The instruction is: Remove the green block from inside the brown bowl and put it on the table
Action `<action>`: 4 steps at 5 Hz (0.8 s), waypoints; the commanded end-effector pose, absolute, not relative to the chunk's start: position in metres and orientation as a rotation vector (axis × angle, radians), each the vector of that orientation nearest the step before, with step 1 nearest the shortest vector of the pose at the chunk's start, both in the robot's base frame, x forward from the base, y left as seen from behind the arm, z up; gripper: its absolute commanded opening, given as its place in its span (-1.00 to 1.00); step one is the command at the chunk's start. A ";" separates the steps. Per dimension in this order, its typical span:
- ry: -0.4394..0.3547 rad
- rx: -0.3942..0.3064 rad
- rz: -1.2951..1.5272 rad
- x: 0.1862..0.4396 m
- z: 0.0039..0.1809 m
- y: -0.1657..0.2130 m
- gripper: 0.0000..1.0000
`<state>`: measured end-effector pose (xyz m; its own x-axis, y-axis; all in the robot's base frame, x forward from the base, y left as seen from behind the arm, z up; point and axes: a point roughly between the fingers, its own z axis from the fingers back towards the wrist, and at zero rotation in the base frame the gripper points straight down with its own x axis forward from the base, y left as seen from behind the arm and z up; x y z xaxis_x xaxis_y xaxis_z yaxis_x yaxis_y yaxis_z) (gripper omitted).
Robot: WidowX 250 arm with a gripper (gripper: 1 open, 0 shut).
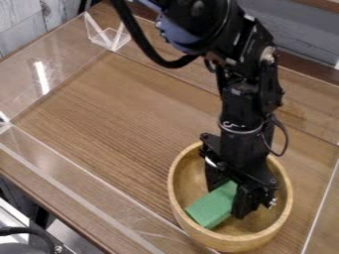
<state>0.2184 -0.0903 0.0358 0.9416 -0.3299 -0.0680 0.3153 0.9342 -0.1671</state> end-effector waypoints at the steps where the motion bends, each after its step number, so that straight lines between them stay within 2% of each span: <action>1: 0.042 -0.164 -0.324 0.226 0.056 -0.091 -1.00; 3: 0.044 -0.170 -0.293 0.224 0.077 -0.089 -1.00; 4: 0.026 -0.174 -0.265 0.225 0.099 -0.086 -1.00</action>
